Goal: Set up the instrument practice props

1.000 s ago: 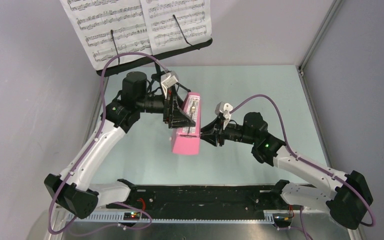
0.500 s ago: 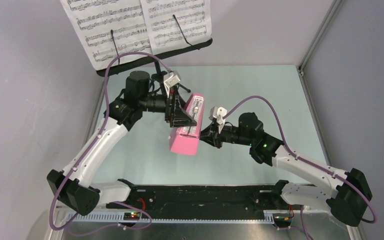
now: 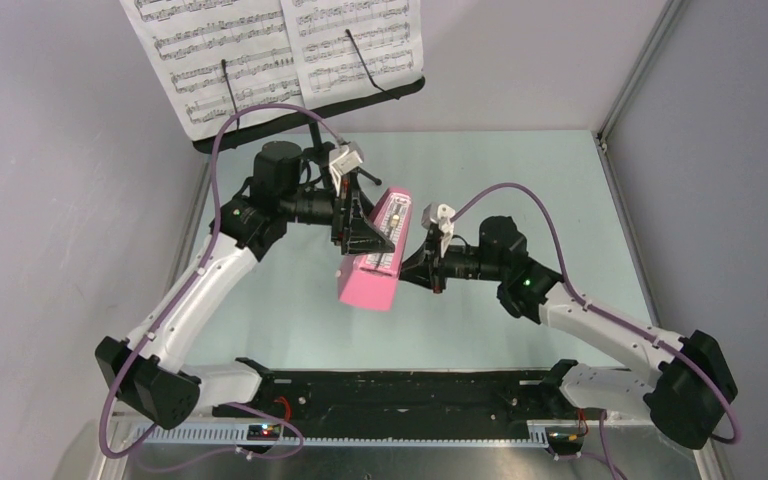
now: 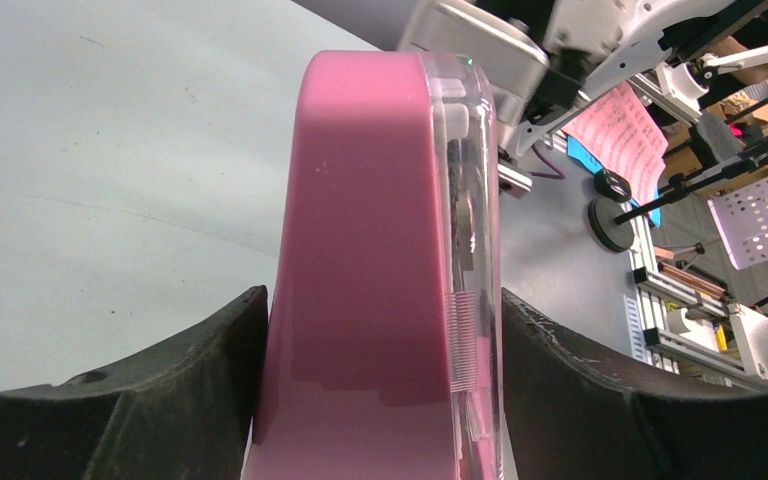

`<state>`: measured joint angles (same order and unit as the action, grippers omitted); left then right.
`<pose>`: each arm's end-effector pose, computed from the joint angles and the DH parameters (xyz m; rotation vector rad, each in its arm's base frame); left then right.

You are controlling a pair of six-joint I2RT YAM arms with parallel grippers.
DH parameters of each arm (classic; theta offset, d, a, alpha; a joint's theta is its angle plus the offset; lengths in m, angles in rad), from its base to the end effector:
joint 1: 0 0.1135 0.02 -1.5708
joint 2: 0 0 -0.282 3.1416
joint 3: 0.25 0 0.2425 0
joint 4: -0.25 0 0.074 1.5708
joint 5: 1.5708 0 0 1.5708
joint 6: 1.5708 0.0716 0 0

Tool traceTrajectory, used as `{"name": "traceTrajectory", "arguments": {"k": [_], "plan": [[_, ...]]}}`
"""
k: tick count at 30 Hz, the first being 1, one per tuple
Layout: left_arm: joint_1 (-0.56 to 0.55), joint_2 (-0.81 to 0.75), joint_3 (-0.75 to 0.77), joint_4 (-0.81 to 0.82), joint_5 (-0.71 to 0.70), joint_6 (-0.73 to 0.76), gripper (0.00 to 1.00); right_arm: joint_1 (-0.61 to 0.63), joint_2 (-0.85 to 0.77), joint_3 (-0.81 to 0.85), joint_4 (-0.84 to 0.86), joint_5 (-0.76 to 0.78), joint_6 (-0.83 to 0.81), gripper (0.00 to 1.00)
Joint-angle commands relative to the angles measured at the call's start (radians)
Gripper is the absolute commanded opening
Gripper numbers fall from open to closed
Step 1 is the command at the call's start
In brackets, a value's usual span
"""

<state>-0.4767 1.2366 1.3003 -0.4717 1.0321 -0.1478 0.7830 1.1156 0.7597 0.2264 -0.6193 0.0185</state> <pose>0.2026 -0.1738 0.4108 1.0115 1.7612 -1.4117 0.1609 0.2188 0.3241 -1.1019 1.4311 1.1079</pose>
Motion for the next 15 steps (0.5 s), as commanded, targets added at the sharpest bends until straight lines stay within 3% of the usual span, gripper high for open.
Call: {"name": "traceTrajectory", "arguments": {"k": [1, 8, 15], "plan": [[-0.011, -0.010, 0.073, 0.070, 0.082, 0.003, 0.00, -0.074, 0.034, 0.044, 0.158, -0.163, 0.178, 0.00], [-0.010, -0.035, 0.060, 0.070, 0.054, 0.063, 0.00, -0.136, 0.114, 0.044, 0.349, -0.315, 0.456, 0.00], [-0.011, -0.060, 0.041, 0.070, 0.013, 0.246, 0.00, -0.231, 0.166, 0.046, 0.561, -0.394, 0.815, 0.00]]}}
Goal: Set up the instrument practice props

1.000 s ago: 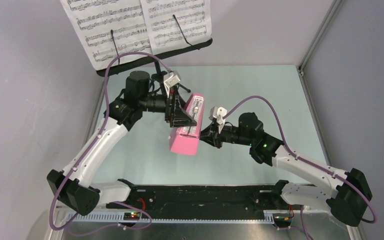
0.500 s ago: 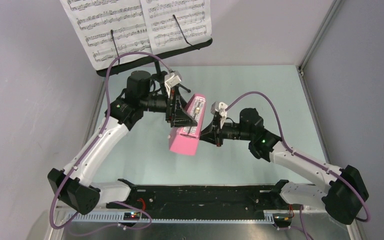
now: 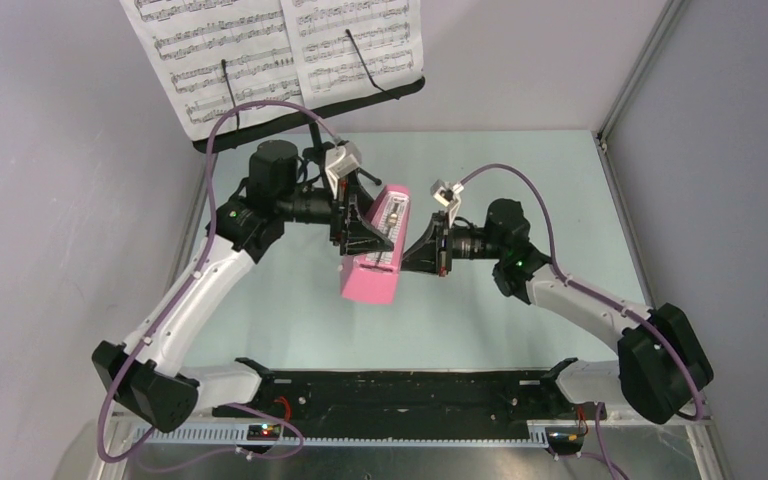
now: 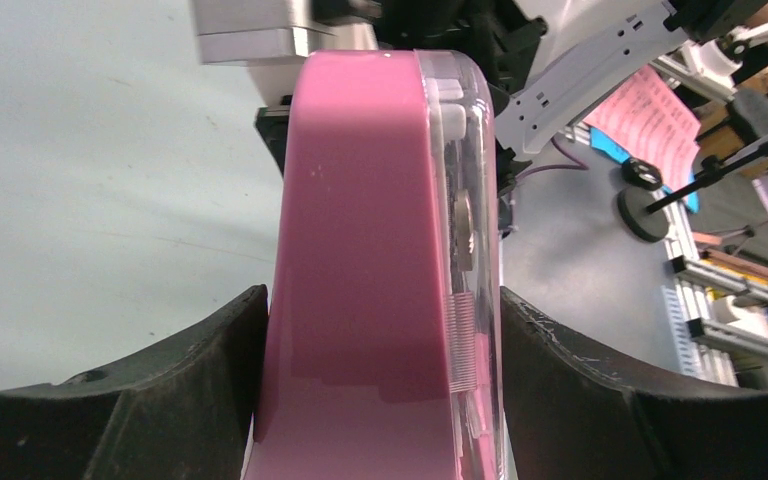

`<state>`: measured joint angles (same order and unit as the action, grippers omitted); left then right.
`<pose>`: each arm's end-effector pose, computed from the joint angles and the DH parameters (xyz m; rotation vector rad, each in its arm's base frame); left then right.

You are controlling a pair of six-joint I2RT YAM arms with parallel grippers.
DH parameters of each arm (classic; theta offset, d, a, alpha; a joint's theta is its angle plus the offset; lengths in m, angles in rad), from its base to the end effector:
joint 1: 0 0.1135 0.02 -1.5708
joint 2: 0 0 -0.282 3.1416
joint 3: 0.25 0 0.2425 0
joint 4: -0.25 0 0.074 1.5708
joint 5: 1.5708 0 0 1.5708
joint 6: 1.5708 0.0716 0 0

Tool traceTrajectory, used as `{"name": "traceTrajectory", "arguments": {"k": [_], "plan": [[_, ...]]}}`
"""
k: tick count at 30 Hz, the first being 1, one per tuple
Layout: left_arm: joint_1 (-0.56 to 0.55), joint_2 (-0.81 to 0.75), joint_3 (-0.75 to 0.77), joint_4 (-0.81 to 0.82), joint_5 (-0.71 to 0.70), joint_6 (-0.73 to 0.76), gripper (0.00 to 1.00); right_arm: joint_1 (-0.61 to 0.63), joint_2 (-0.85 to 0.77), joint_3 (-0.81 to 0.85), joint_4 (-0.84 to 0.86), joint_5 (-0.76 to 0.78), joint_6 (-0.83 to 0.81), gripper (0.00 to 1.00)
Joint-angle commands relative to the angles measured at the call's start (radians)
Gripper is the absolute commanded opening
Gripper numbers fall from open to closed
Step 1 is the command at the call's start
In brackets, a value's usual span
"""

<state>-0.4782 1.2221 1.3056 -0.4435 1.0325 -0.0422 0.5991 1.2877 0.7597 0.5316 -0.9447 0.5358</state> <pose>0.1993 -0.1726 0.4189 1.0985 1.6325 -1.3306 0.2071 0.2117 0.3181 -0.8820 1.5937 1.5727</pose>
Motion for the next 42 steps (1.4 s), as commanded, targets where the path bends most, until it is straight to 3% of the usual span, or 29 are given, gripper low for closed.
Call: {"name": "traceTrajectory", "arguments": {"k": [1, 8, 17, 22, 25, 32, 42], "plan": [[-0.009, -0.045, 0.036, 0.041, 0.006, 0.166, 0.00, -0.062, -0.002, 0.046, 0.287, -0.067, 0.328, 0.00], [-0.017, -0.018, 0.055, 0.040, -0.006, 0.282, 0.00, -0.111, 0.063, 0.049, 0.487, -0.064, 0.710, 0.00], [-0.017, -0.027, 0.070, 0.042, -0.055, 0.423, 0.00, -0.130, 0.109, 0.049, 0.580, 0.025, 1.034, 0.00], [-0.019, -0.045, 0.049, 0.041, -0.107, 0.506, 0.00, -0.122, 0.214, 0.046, 0.819, 0.099, 1.339, 0.00], [-0.026, -0.046, 0.034, 0.042, -0.161, 0.559, 0.00, -0.115, 0.262, 0.041, 0.867, 0.136, 1.494, 0.00], [-0.036, 0.016, 0.002, 0.041, -0.224, 0.701, 0.00, -0.053, 0.299, -0.052, 0.831, 0.296, 1.872, 0.00], [-0.062, 0.072, -0.023, 0.043, -0.292, 0.837, 0.00, 0.021, 0.150, -0.061, 0.406, 0.318, 2.002, 0.00]]}}
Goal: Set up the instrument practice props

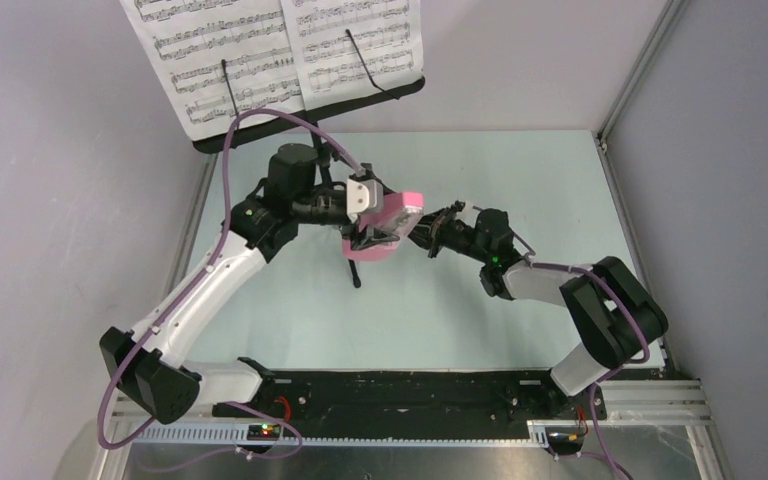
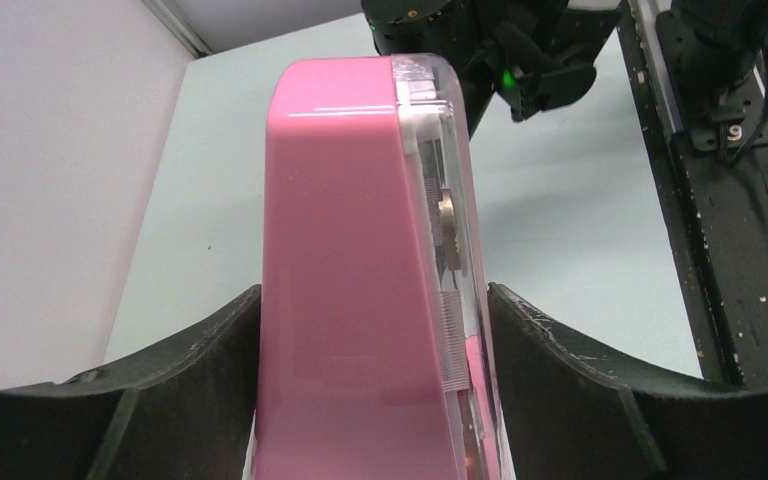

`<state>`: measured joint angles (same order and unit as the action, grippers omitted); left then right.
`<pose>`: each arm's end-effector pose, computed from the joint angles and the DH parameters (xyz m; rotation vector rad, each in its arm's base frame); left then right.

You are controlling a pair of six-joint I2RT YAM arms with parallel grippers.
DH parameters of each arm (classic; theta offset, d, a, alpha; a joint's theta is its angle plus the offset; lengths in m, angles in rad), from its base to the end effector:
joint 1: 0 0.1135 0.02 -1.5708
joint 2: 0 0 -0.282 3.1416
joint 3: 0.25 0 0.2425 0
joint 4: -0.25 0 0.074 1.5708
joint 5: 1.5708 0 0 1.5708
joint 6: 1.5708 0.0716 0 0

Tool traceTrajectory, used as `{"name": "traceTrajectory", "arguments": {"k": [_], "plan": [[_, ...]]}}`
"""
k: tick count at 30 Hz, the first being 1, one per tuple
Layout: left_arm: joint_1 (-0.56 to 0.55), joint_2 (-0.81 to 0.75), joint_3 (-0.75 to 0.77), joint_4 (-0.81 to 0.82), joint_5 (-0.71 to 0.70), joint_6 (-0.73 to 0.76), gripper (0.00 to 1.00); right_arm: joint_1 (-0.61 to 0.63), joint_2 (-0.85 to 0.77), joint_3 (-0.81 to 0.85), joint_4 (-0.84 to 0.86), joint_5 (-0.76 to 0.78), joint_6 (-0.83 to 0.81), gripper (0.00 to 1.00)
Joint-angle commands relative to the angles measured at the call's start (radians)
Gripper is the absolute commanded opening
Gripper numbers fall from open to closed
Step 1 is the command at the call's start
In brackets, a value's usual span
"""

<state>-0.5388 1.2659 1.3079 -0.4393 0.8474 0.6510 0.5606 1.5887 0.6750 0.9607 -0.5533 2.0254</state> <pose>0.2124 -0.1895 0.4053 1.4700 1.1999 -0.7507 0.2771 0.2184 0.2524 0.9277 1.9545 2.2515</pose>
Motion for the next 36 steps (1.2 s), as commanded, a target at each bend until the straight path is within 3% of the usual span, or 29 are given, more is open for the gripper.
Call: {"name": "traceTrajectory", "arguments": {"k": [1, 5, 8, 10, 11, 16, 18, 20, 23, 28, 32, 36], "plan": [[-0.002, 0.028, -0.030, 0.041, -0.107, 0.147, 0.00, 0.055, -0.174, 0.021, -0.077, -0.069, 0.502, 0.00], [-0.003, 0.026, -0.042, 0.052, -0.105, 0.136, 0.00, 0.003, -0.221, 0.021, -0.165, -0.091, 0.386, 0.02], [-0.003, 0.024, -0.049, 0.068, -0.105, 0.110, 0.00, -0.053, -0.280, 0.022, -0.286, -0.111, 0.247, 0.41], [-0.005, 0.025, -0.055, 0.081, -0.104, 0.077, 0.00, -0.094, -0.341, 0.021, -0.477, -0.112, 0.142, 0.55], [-0.007, 0.026, -0.058, 0.088, -0.108, 0.066, 0.00, -0.108, -0.384, 0.021, -0.532, -0.112, 0.069, 0.58], [-0.022, 0.041, -0.104, 0.253, -0.146, -0.136, 0.00, -0.277, -0.597, 0.018, -1.081, 0.034, -0.263, 0.62], [-0.035, 0.044, -0.145, 0.367, -0.187, -0.253, 0.00, -0.359, -0.650, 0.017, -1.169, 0.071, -0.366, 0.62], [-0.051, 0.056, -0.185, 0.488, -0.281, -0.378, 0.00, -0.437, -0.665, 0.018, -1.167, 0.059, -0.486, 0.63], [-0.108, 0.084, -0.201, 0.537, -0.402, -0.461, 0.00, -0.525, -0.634, 0.070, -1.156, -0.023, -0.727, 0.63], [-0.209, 0.137, -0.214, 0.558, -0.604, -0.539, 0.00, -0.519, -0.613, 0.161, -1.333, 0.057, -1.089, 0.62], [-0.261, 0.167, -0.249, 0.585, -0.803, -0.623, 0.00, -0.524, -0.637, 0.167, -1.372, 0.107, -1.190, 0.62], [-0.299, 0.176, -0.280, 0.590, -0.914, -0.672, 0.00, -0.511, -0.624, 0.216, -1.452, 0.127, -1.210, 0.57]]}}
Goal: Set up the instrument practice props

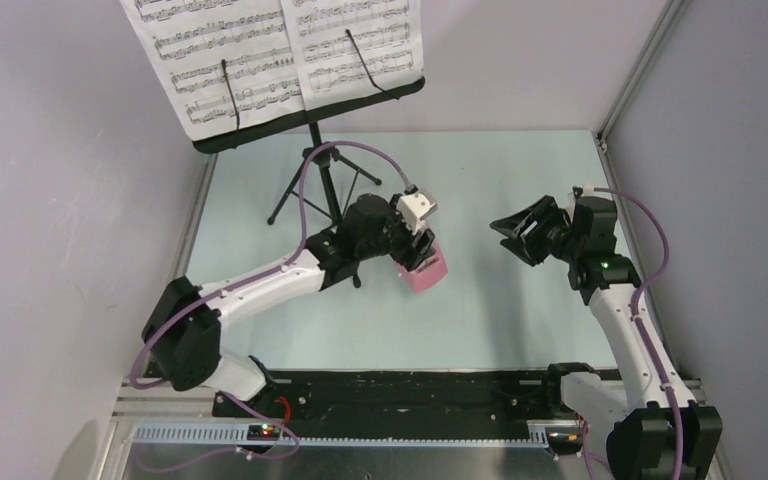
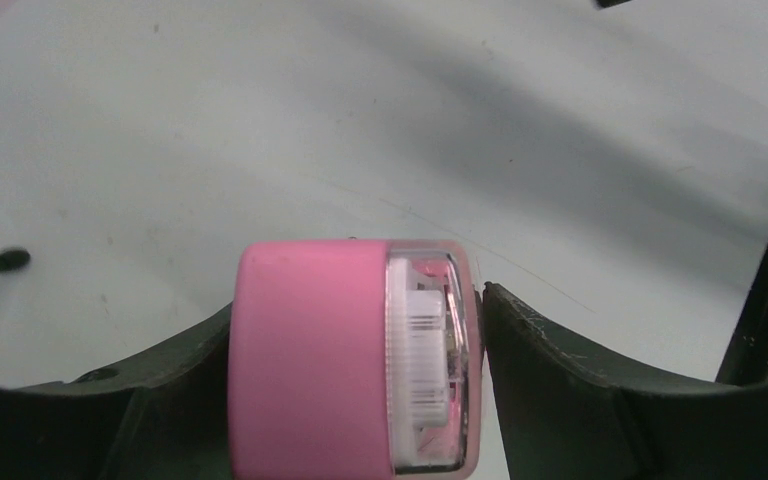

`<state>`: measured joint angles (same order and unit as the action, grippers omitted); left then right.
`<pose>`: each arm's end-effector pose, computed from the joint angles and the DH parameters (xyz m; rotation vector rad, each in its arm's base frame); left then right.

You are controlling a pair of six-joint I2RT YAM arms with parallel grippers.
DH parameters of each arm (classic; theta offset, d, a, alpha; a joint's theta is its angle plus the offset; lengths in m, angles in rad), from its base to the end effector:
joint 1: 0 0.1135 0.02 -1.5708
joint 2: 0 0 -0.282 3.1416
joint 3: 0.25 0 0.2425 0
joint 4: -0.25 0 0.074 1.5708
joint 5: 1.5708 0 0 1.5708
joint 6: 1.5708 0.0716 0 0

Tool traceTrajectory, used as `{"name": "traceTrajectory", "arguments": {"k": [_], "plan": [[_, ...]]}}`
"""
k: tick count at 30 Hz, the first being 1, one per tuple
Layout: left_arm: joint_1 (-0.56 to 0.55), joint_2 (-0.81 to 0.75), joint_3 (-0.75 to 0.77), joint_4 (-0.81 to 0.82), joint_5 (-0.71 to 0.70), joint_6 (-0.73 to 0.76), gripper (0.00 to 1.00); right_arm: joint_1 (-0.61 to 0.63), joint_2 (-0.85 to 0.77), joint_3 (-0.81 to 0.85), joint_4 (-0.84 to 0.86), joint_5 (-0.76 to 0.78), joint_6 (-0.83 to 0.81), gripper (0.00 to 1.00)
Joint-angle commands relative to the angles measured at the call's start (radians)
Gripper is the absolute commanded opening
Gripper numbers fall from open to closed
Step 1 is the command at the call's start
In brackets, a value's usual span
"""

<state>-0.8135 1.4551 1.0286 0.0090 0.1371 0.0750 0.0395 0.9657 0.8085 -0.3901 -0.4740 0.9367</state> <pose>0.2393 -0.2674 0.2923 0.9564 1.7980 -0.6079 0.2172 0.0413 0.2962 0.6923 2.1336 1.0596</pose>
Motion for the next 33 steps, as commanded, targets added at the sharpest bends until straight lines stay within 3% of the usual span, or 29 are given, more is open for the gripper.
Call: {"name": "traceTrajectory", "arguments": {"k": [1, 5, 14, 16, 19, 20, 22, 24, 33], "plan": [[-0.029, -0.009, -0.002, 0.144, -0.237, -0.121, 0.00, 0.016, 0.007, 0.113, -0.152, 0.085, -0.123, 0.55], [-0.058, 0.020, -0.027, 0.188, -0.330, -0.154, 0.05, 0.044, 0.018, 0.137, -0.205, 0.151, -0.128, 0.54], [-0.107, 0.114, -0.049, 0.264, -0.387, -0.155, 0.08, 0.047, 0.056, 0.161, -0.240, 0.089, -0.150, 0.52], [-0.111, 0.127, -0.040, 0.263, -0.363, -0.159, 0.15, 0.048, 0.065, 0.176, -0.256, 0.092, -0.166, 0.52], [-0.118, 0.132, -0.025, 0.252, -0.330, -0.150, 0.46, 0.047, 0.074, 0.190, -0.263, 0.092, -0.202, 0.52], [-0.118, 0.126, -0.023, 0.242, -0.315, -0.144, 0.51, 0.046, 0.075, 0.191, -0.257, 0.081, -0.211, 0.54], [-0.119, 0.103, -0.021, 0.230, -0.302, -0.124, 0.82, 0.043, 0.077, 0.192, -0.243, 0.060, -0.233, 0.60], [-0.116, 0.074, -0.024, 0.224, -0.285, -0.102, 0.96, 0.042, 0.074, 0.193, -0.220, 0.028, -0.255, 0.66], [-0.102, -0.069, -0.063, 0.192, -0.211, -0.035, 1.00, 0.072, 0.002, 0.193, -0.062, 0.034, -0.411, 0.74]]}}
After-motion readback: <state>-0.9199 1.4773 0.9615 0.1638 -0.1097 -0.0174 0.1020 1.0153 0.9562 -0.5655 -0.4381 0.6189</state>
